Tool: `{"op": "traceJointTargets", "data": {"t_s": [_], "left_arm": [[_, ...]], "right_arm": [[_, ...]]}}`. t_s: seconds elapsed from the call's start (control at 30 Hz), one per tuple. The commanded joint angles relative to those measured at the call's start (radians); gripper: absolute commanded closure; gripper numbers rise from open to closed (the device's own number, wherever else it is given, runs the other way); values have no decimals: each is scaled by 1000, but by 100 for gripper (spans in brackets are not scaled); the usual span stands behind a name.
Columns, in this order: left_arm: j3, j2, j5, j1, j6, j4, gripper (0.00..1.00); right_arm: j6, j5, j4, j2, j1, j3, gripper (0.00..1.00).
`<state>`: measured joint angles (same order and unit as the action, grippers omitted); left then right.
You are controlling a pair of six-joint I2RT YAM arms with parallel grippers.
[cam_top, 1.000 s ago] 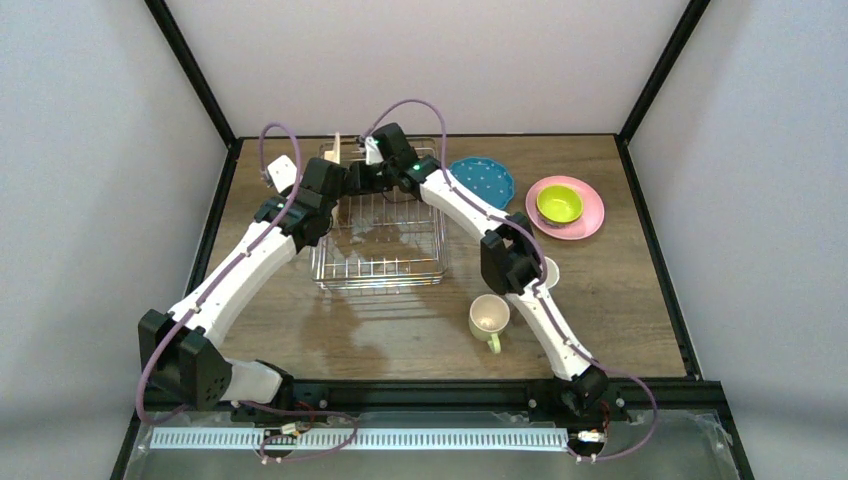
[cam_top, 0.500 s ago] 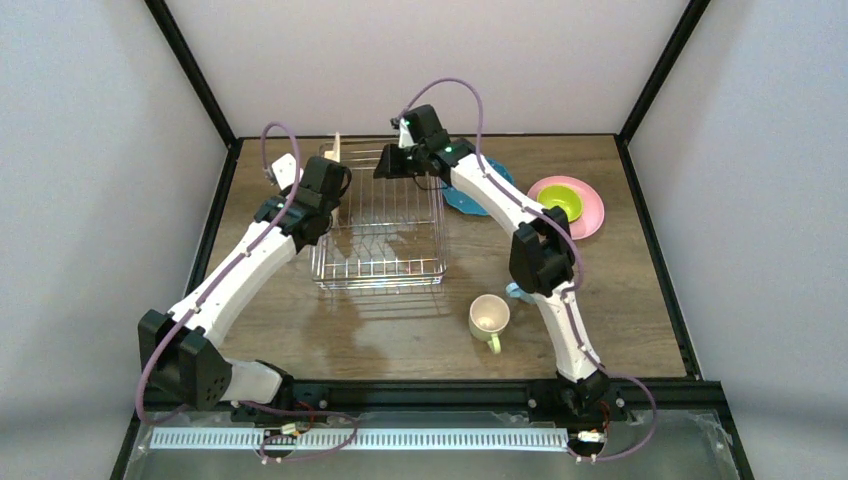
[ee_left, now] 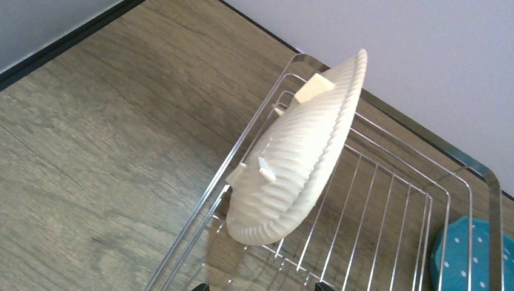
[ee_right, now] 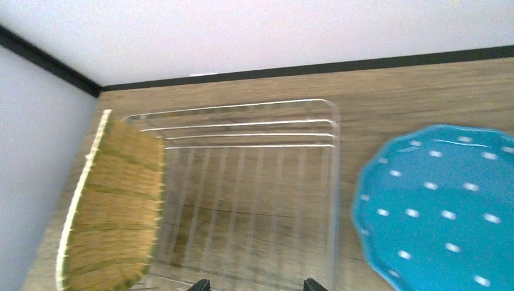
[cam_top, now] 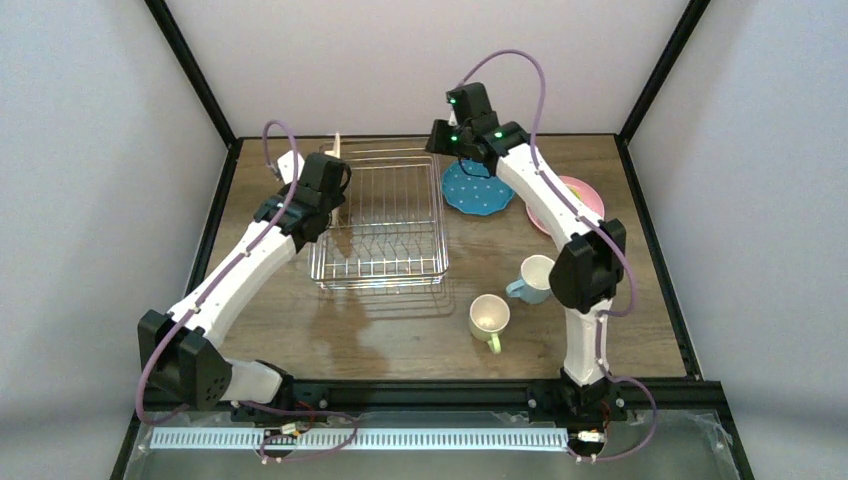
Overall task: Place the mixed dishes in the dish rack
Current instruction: Grab the plate at the corner of the board.
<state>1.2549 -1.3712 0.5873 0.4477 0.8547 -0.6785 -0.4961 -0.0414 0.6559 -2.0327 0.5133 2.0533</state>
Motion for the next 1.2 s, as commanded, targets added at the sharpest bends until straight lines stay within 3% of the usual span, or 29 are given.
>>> {"op": "traceJointTargets", "data": {"t_s": [0.0,0.43,0.77,1.17], "left_arm": [[17,29,-53,-2,-15,38,0],[35,29,-129,-2,-80,74,0],[37,45,-151,-2,-98,96,0],[11,72,-206,-1,-132,160,0]], "right_arm": [[-25,115,55,75,-50,-106,11],[-95,170,2,184,-134,-413,10],[-204,236,-5,177,-173,-495,7],[-264,263,-8,66,-191,-464,8]]}}
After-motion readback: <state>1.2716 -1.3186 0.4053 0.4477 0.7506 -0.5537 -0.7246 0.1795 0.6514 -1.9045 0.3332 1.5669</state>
